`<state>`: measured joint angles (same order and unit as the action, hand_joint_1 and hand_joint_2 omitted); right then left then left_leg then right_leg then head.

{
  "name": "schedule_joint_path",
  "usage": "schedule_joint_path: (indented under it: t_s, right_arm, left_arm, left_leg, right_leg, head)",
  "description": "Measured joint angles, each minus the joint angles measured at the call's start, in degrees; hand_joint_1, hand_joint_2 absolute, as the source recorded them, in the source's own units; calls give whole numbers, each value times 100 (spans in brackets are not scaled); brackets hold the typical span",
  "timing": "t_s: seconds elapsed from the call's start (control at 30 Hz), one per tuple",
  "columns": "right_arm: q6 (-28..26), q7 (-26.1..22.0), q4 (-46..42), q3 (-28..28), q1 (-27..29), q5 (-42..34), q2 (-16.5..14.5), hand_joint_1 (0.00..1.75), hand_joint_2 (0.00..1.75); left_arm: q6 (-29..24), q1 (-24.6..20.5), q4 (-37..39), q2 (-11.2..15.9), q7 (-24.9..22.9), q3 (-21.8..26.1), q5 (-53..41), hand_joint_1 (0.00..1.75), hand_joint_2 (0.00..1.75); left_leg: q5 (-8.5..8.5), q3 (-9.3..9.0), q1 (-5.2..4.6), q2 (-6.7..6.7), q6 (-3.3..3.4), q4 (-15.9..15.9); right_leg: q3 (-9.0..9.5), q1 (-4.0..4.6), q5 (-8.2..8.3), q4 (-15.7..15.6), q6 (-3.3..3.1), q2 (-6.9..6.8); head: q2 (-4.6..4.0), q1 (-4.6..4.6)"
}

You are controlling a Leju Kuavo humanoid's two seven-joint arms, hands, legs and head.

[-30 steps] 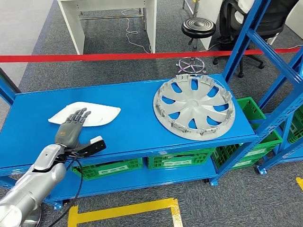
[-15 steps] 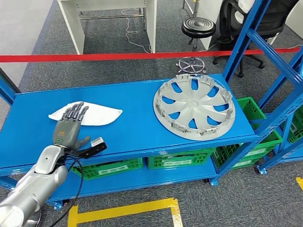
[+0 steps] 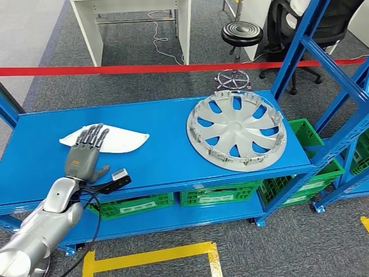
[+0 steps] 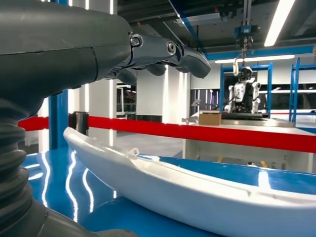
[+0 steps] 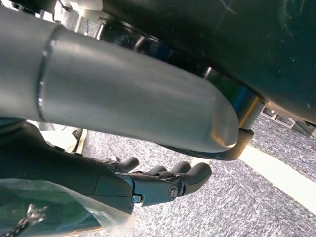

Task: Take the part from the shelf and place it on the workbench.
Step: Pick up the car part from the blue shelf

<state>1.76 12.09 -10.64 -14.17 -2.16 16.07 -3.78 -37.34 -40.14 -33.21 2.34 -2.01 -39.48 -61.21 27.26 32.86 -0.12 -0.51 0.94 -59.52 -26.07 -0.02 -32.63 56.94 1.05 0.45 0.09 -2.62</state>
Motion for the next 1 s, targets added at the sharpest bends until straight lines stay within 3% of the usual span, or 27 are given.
schedule_joint_path:
  t_s: [0.43,0.8,1.0]
  right_arm:
    - [3,6,0,-82,5,79,8,0,0]
    - [18,-8,-2,-211,-25,196,43,0,0]
    - [18,-9,-2,-243,-25,198,46,0,0]
  left_arm:
    - [452,-50,280,-140,-44,12,-290,0,175]
    - [1176,-372,516,-151,-272,-206,-794,0,175]
    - [1221,-451,564,-151,-327,-293,-849,0,175]
  left_leg:
    - [0,0,0,0,0,0]
    - [-2,-2,0,0,1,0]
    - [-4,-3,0,0,2,0]
  right_leg:
    - [-1,0,0,0,0,1]
    - [5,0,0,0,0,-1]
    - [7,0,1,0,0,-1]
  head:
    - [0,0]
    - [0,-1]
    - [0,-1]
